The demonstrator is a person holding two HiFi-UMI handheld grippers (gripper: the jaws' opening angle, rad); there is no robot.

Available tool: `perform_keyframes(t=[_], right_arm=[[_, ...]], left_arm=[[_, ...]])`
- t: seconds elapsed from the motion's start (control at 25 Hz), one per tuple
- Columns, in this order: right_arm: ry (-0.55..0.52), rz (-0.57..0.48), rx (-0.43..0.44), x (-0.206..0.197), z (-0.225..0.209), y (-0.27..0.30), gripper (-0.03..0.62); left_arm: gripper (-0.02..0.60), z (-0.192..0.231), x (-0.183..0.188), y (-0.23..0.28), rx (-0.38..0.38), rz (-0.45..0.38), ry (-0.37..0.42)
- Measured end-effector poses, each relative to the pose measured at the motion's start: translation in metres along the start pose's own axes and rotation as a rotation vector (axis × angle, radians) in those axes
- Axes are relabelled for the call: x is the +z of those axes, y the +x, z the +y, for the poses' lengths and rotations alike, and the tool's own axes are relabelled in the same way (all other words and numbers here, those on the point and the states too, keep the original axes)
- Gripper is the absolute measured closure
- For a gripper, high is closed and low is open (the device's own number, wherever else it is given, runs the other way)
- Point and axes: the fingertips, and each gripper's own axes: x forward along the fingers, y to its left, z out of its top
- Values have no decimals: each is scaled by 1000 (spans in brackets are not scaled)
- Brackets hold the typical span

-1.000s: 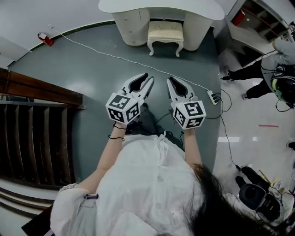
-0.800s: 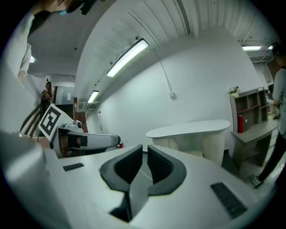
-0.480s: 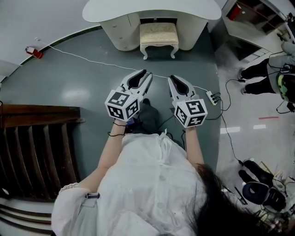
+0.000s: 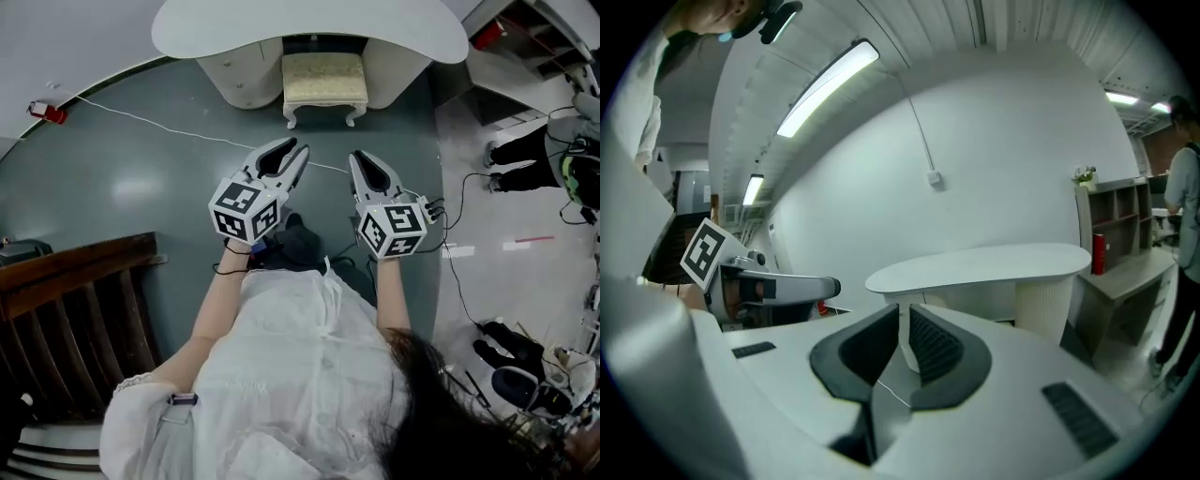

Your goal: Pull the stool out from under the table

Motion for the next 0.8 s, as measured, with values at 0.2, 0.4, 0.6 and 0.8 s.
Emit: perform_keyframes(t=[0.2,0.4,0.6,0.8], right_arm=[[-7,39,-19,1,-11,22,543],[-5,65,-24,2,-25,38,543],[-6,92,-11,0,-53,64,543],[-14,137,6,-10,-104,98,543]], left_arm=[[469,26,1,12,-2,7,-37],[469,41,0,23,6,29,-46],[469,64,-1,41,40,50,-38],[468,97,-4,78,89,78,-1]])
